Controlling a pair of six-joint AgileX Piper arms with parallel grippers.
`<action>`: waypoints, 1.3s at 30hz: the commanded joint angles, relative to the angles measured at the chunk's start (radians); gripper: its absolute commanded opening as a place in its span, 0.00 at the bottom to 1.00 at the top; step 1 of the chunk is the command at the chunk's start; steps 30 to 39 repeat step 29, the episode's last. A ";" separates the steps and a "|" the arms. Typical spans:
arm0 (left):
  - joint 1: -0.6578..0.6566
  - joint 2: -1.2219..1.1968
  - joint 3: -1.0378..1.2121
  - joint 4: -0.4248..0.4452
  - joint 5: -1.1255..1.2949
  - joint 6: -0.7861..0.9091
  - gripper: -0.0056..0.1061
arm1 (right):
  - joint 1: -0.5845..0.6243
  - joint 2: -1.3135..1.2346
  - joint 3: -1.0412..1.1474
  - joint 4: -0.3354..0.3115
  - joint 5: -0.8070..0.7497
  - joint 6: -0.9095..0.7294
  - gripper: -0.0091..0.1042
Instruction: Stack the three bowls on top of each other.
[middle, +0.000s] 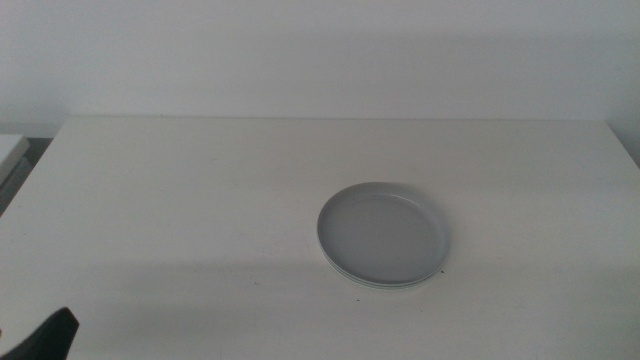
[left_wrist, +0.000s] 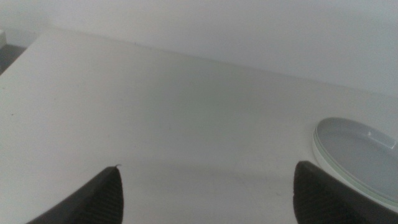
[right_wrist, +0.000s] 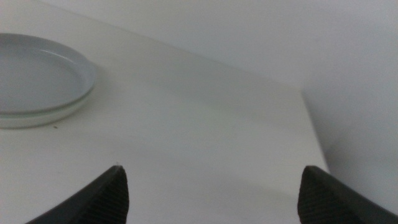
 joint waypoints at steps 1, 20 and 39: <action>0.002 -0.056 0.058 -0.010 -0.059 -0.002 0.89 | -0.006 -0.025 0.007 -0.061 0.000 -0.003 0.90; 0.002 -0.059 0.075 0.167 -0.096 -0.002 0.89 | -0.008 -0.025 0.007 -0.082 -0.029 -0.003 0.90; 0.002 -0.059 0.075 0.173 -0.096 -0.002 0.89 | -0.008 -0.025 0.007 -0.082 -0.029 -0.003 0.90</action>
